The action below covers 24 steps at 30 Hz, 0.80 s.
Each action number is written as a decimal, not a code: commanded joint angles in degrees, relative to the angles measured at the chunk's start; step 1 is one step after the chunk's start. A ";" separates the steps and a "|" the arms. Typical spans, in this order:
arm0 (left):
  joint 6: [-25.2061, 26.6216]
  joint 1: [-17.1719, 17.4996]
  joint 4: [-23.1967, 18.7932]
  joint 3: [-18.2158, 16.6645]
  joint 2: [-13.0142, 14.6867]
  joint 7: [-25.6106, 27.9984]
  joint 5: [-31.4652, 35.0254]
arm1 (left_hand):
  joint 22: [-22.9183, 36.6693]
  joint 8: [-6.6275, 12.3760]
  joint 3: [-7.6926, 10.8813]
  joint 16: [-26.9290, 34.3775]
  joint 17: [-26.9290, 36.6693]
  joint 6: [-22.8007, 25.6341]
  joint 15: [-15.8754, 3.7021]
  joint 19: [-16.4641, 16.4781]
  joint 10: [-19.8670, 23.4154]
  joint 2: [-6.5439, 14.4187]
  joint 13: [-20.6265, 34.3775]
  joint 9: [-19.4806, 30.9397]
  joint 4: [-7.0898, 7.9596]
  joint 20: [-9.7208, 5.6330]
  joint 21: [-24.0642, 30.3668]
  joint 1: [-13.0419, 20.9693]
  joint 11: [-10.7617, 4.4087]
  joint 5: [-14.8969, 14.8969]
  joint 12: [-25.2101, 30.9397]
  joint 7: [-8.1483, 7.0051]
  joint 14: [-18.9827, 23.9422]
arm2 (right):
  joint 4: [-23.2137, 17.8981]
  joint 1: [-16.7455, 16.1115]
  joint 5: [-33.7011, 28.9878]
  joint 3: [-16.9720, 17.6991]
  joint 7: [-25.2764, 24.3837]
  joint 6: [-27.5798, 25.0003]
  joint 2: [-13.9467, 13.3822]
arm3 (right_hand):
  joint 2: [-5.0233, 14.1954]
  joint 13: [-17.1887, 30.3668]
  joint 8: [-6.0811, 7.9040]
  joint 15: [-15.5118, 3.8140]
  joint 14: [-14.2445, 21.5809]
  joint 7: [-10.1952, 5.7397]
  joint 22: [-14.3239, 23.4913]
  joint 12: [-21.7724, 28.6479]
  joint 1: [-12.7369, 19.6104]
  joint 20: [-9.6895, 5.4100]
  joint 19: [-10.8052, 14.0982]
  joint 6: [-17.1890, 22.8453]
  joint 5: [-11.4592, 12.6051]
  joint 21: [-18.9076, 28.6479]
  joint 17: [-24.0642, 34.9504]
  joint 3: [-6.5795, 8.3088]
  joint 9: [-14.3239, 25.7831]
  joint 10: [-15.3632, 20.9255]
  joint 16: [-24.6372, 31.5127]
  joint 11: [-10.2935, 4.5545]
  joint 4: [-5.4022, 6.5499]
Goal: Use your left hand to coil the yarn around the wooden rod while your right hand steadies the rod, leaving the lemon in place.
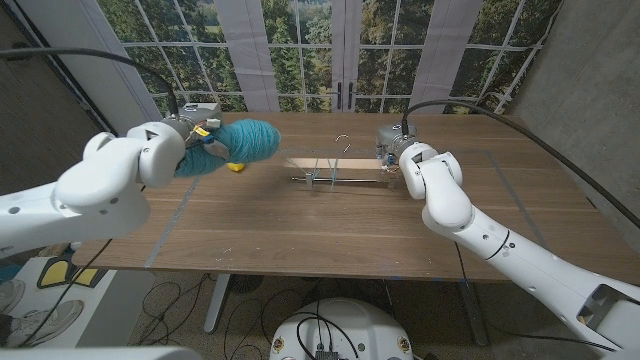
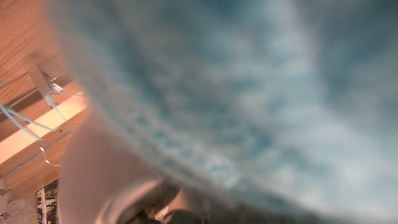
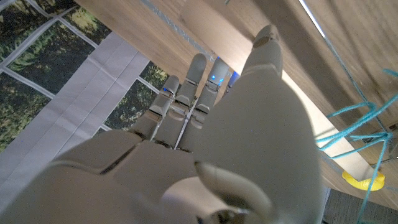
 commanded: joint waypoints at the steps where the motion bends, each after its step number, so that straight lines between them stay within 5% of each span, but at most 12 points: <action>1: -2.55 3.14 6.53 4.99 -5.69 11.28 1.51 | 2.14 -0.14 15.13 10.47 11.76 5.64 -11.15 0.14 1.85 5.54 36.19 -0.18 14.82 -7.01 0.29 0.48 -4.71 0.34 2.54 -5.30 14.07 | 3.23 1.72 0.41 0.28 11.32 0.74 2.11 | 10.15 0.27 0.11 -6.04 -0.10 0.17 0.13 -0.09 10.19 -8.53 0.26 -0.06 0.38 0.37 0.14 0.12 0.00 1.19 -0.26 -1.37 0.56; 5: -2.10 -2.60 8.38 12.87 -7.53 2.88 9.61 | 2.10 -0.39 15.09 10.45 11.58 5.45 -11.14 0.14 1.83 5.57 36.19 -0.53 14.90 -7.01 0.21 0.42 -4.54 0.36 2.59 -5.33 14.13 | 4.67 2.69 0.87 -0.13 13.64 0.24 2.74 | 10.16 0.20 0.04 -6.02 -0.14 0.14 0.13 -0.26 10.24 -8.54 0.26 -0.03 0.41 0.40 0.16 0.09 -0.04 1.02 -0.27 -1.39 0.62; 8: -2.68 -2.14 10.13 14.58 -9.97 4.55 13.27 | 2.01 -0.66 15.03 10.19 11.23 5.03 -11.10 0.03 1.68 5.62 35.98 -0.73 15.00 -7.02 0.10 0.35 -4.61 0.34 2.45 -5.23 13.91 | 5.37 3.15 1.10 -0.59 14.02 0.02 2.92 | 10.22 -0.09 -0.17 -6.02 -0.18 0.08 0.14 -0.51 10.30 -8.54 0.25 -0.11 0.45 0.44 0.17 0.07 -0.23 1.06 -0.32 -1.29 0.74; 13: -6.03 2.63 13.79 13.37 -13.75 14.76 12.98 | 1.92 -1.02 15.01 9.79 10.53 4.63 -11.13 0.03 1.13 5.87 36.11 -1.25 15.11 -7.02 0.02 0.33 -4.92 0.31 2.40 -5.46 13.80 | 6.43 4.03 1.95 -1.33 15.44 -0.43 3.51 | 10.23 0.06 -0.28 -6.04 -0.17 0.02 0.14 -0.56 10.39 -8.53 0.26 -0.07 0.47 0.48 0.21 0.05 -0.33 0.94 -0.31 -1.37 0.81; 15: -6.35 3.10 14.53 13.19 -14.45 14.70 12.84 | 1.82 -1.19 15.02 9.76 10.36 4.27 -11.10 0.01 1.05 6.01 36.01 -1.43 15.23 -7.01 -0.09 0.28 -4.92 0.31 2.33 -5.55 13.92 | 6.82 4.36 2.21 -1.74 15.88 -0.59 3.58 | 10.32 -0.02 -0.42 -6.05 -0.05 -0.11 0.14 -0.61 10.43 -8.56 0.15 -0.14 0.48 0.46 0.26 0.08 -0.45 1.08 -0.24 -1.36 0.89; 16: -7.72 5.73 15.45 11.31 -15.40 20.63 11.72 | 1.83 -1.19 15.08 9.96 10.57 4.25 -11.11 0.04 0.96 6.08 36.12 -1.48 15.27 -7.02 -0.09 0.28 -5.02 0.32 2.38 -5.55 14.08 | 7.10 4.67 1.87 -2.15 16.51 -0.79 3.67 | 10.38 -0.14 -0.50 -6.06 0.08 -0.01 0.12 -0.68 10.48 -8.54 0.05 -0.06 0.47 0.44 0.33 0.11 -0.57 1.24 -0.16 -1.30 0.95; 18: -7.18 5.61 15.36 11.20 -15.69 19.25 11.62 | 1.80 -1.26 15.12 9.89 10.50 4.06 -11.11 0.06 0.93 6.12 36.00 -1.59 15.35 -7.02 -0.12 0.24 -5.08 0.32 2.30 -5.53 14.01 | 7.56 5.13 2.29 -2.40 17.51 -1.08 3.88 | 10.37 -0.04 -0.68 -6.07 0.18 -0.25 0.11 -0.65 10.55 -8.39 -0.05 -0.27 0.45 0.42 0.40 0.14 -0.68 1.29 -0.10 -1.35 0.97; 20: -8.98 8.78 17.26 9.67 -17.65 28.24 12.09 | 1.07 -1.55 15.12 8.90 9.42 3.22 -11.19 -0.27 0.60 6.26 35.76 -1.82 15.37 -7.01 -0.72 0.27 -5.37 0.24 2.06 -5.45 13.16 | 7.56 5.01 2.96 -2.46 16.44 -0.99 3.67 | 10.56 -0.06 -0.77 -6.06 0.25 -0.29 0.10 -0.62 10.57 -7.98 0.24 -0.10 0.41 0.58 0.46 0.27 -0.86 1.64 -0.08 -1.42 1.14; 23: -10.06 10.26 19.13 9.51 -19.76 33.31 13.17 | -1.00 -1.72 14.46 6.71 5.95 2.64 -11.10 -0.68 0.45 6.64 35.54 -2.32 15.37 -6.99 -2.27 0.27 -5.55 -0.18 1.86 -5.86 12.54 | 7.69 5.07 2.91 -3.14 15.20 -0.91 3.48 | 10.68 -0.32 -1.04 -6.02 0.10 -0.31 0.08 -0.92 10.53 -7.63 0.51 -0.43 0.35 0.76 0.46 0.47 -1.05 1.54 -0.21 -1.56 1.36; 24: -9.86 9.21 18.89 10.40 -19.14 29.97 13.60 | -1.31 -1.73 14.45 6.38 5.54 2.58 -11.10 -0.85 0.38 6.71 35.35 -2.39 15.51 -6.96 -2.55 0.21 -5.62 -0.22 1.72 -5.84 12.35 | 7.75 5.08 3.16 -3.24 15.03 -0.95 3.53 | 10.78 -0.41 -1.18 -5.99 0.01 -0.27 0.06 -0.96 10.44 -7.48 0.73 -0.62 0.32 0.88 0.43 0.58 -1.14 1.70 -0.31 -1.46 1.53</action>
